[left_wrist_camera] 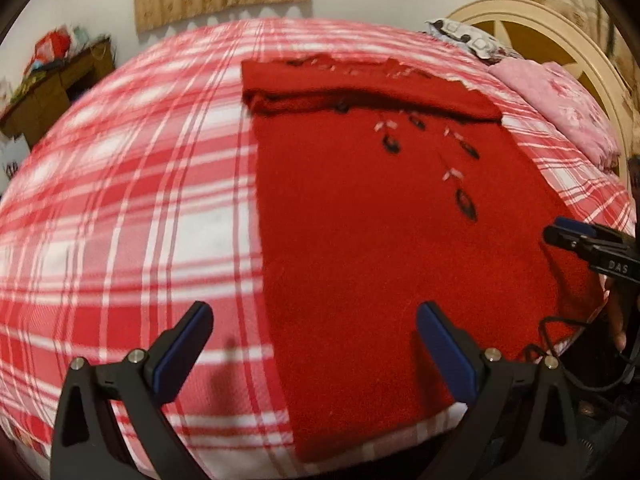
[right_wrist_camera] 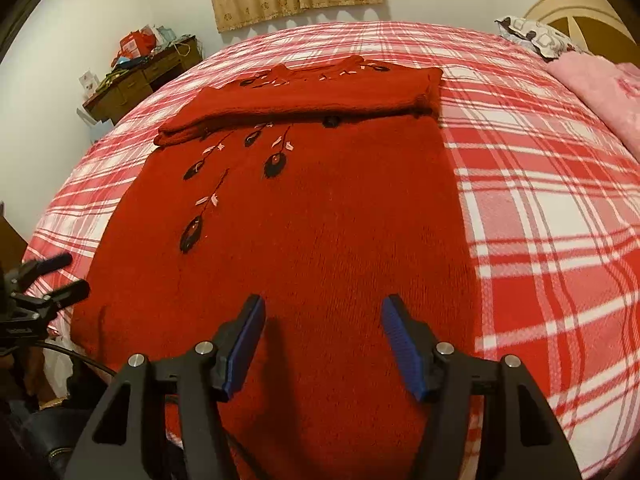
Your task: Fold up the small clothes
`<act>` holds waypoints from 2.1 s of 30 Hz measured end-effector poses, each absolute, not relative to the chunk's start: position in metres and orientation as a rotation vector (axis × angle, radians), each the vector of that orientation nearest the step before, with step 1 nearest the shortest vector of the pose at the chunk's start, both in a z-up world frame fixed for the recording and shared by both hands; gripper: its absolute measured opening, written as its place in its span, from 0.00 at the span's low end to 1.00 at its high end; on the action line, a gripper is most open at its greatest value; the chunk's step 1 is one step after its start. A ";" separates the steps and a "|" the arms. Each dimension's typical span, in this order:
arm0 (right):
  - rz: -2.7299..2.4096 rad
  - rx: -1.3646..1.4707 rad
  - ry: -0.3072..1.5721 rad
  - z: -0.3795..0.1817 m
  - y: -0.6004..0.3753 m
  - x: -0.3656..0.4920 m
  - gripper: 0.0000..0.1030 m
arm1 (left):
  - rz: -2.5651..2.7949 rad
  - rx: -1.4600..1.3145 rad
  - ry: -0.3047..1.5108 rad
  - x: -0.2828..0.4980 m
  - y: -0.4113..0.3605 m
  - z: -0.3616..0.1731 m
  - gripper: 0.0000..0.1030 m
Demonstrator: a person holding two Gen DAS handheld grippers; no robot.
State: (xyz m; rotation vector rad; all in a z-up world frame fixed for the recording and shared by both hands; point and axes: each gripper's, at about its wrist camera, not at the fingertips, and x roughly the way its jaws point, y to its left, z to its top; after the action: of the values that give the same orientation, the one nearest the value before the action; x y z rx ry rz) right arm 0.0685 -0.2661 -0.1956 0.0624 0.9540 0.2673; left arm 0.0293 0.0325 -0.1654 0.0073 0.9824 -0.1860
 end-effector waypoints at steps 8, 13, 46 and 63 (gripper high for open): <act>0.276 0.037 0.963 -0.200 -0.262 0.048 0.63 | -0.221 -0.149 1.082 0.016 0.052 -0.181 0.85; 0.272 0.039 0.970 -0.201 -0.265 0.039 0.63 | -0.229 -0.180 1.102 0.007 0.055 -0.181 0.82; 0.146 0.201 0.980 -0.192 -0.343 -0.005 0.63 | -0.317 -0.267 1.085 -0.004 0.065 -0.175 0.10; 0.335 0.389 1.048 -0.211 -0.345 -0.004 0.08 | -0.319 -0.325 1.070 -0.004 0.074 -0.175 0.10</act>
State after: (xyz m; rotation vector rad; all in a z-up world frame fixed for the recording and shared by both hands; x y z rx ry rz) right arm -0.0037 -0.3448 -0.2112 0.3893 1.0484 0.3353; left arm -0.0043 0.0735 -0.1749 -0.3252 1.0704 -0.3192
